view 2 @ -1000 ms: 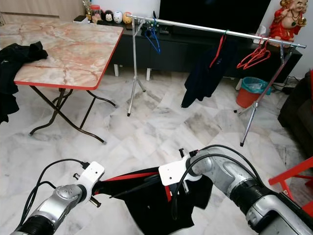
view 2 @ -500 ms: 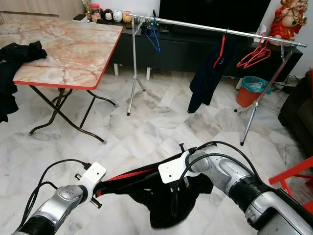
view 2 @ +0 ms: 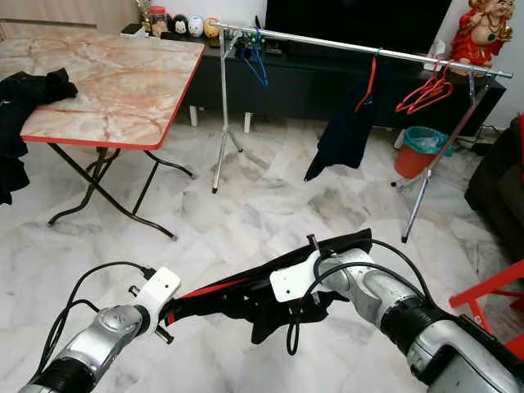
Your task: Hang hanger
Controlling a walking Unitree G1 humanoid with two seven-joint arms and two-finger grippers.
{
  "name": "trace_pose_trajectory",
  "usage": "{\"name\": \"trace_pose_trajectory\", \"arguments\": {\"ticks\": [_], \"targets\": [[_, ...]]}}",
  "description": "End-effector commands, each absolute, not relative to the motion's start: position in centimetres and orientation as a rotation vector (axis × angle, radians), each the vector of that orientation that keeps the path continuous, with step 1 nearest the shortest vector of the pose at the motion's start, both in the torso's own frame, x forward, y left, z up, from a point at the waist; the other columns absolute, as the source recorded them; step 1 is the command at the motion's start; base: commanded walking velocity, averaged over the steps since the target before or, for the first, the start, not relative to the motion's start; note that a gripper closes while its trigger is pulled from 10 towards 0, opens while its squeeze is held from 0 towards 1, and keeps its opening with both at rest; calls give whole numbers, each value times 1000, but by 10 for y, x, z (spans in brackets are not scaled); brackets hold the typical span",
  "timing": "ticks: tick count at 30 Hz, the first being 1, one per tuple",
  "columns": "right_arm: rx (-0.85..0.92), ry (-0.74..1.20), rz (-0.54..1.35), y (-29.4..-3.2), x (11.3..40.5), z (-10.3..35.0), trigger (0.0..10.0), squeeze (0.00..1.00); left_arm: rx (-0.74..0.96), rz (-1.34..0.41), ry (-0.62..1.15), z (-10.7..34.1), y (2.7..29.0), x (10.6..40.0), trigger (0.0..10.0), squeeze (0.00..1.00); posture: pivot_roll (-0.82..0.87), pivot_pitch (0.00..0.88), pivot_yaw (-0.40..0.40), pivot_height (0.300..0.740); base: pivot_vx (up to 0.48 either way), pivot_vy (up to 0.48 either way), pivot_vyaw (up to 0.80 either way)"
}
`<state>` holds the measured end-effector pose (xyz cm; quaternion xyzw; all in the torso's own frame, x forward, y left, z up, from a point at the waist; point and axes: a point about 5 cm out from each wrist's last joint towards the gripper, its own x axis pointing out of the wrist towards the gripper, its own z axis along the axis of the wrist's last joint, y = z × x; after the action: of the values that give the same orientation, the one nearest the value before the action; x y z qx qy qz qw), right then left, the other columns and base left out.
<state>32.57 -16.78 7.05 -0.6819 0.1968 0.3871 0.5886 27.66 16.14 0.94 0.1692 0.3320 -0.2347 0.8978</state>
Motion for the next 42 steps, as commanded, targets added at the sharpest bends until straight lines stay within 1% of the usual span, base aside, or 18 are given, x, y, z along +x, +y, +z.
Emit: {"name": "trace_pose_trajectory", "arguments": {"ticks": [1, 3, 5, 9, 12, 13, 14, 16, 17, 19, 21, 23, 25, 28, 29, 34, 36, 42], "targets": [[-1562, 741, 522, -251, 336, 88, 10000, 0, 355, -249, 936, -9, 236, 247, 10000, 0, 146, 0, -79, 740, 0, 0, 0], [-1467, 719, 545, -237, 334, 79, 10000, 0, 246, -290, 844, 9, 225, 261, 10000, 0, 149, 0, -80, 740, 0, 0, 0], [-1418, 697, 566, -228, 333, 73, 10000, 0, 209, -337, 792, 21, 216, 267, 10000, 0, 152, 0, -81, 740, 0, 0, 0], [-1252, 614, 611, -200, 332, 66, 10000, 0, 192, -416, 725, 40, 200, 277, 10000, 0, 151, 0, -77, 740, 0, 0, 0], [-1005, 589, 703, -167, 326, 61, 10000, 0, 182, -463, 667, 52, 185, 286, 10000, 0, 145, 0, -74, 740, 0, 0, 0], [-1005, 589, 703, -167, 326, 61, 10000, 0, 182, -463, 667, 52, 185, 286, 10000, 0, 145, 0, -74, 740, 0, 0, 0], [-930, 567, 779, -151, 321, 60, 10000, 0, 167, -482, 643, 59, 179, 288, 10000, 0, 144, 0, -71, 740, 0, 0, 0], [-905, 552, 813, -145, 319, 59, 10000, 0, 156, -492, 634, 62, 176, 289, 10000, 0, 144, 0, -72, 740, 0, 0, 0], [-810, 537, 856, -131, 316, 59, 10000, 0, 151, -524, 603, 68, 168, 290, 10000, 0, 147, 0, -73, 740, 0, 0, 0], [-771, 530, 896, -124, 313, 59, 10000, 0, 143, -536, 587, 71, 164, 290, 10000, 0, 148, 0, -73, 740, 0, 0, 0], [-656, 490, 1069, -100, 297, 61, 10000, 0, 128, -562, 548, 76, 153, 292, 10000, 0, 155, 0, -73, 740, 0, 0, 0], [-615, 470, 1133, -91, 291, 63, 10000, 0, 128, -573, 536, 78, 149, 292, 10000, 0, 155, 0, -73, 740, 0, 0, 0], [-609, 458, 1136, -88, 291, 64, 10000, 0, 124, -595, 531, 79, 145, 290, 10000, 0, 156, 0, -73, 740, 0, 0, 0], [-669, 414, 1007, -81, 301, 62, 10000, 0, 130, -800, 499, 85, 121, 274, 10000, 0, 165, 0, -71, 740, 0, 0, 0], [-669, 414, 1007, -81, 301, 62, 10000, 0, 130, -800, 499, 85, 121, 274, 10000, 0, 165, 0, -71, 740, 0, 0, 0], [-689, 346, 688, -86, 327, 72, 10000, 0, 167, -949, 486, 90, 113, 260, 10000, 0, 171, 0, -63, 740, 0, 0, 0], [-704, 328, 657, -86, 329, 73, 10000, 0, 167, -952, 484, 91, 113, 260, 10000, 0, 171, 0, -61, 740, 0, 0, 0], [-492, 286, 683, -65, 328, 78, 10000, 0, 170, -948, 467, 91, 107, 261, 10000, 0, 174, 0, -57, 740, 0, 0, 0]]}}
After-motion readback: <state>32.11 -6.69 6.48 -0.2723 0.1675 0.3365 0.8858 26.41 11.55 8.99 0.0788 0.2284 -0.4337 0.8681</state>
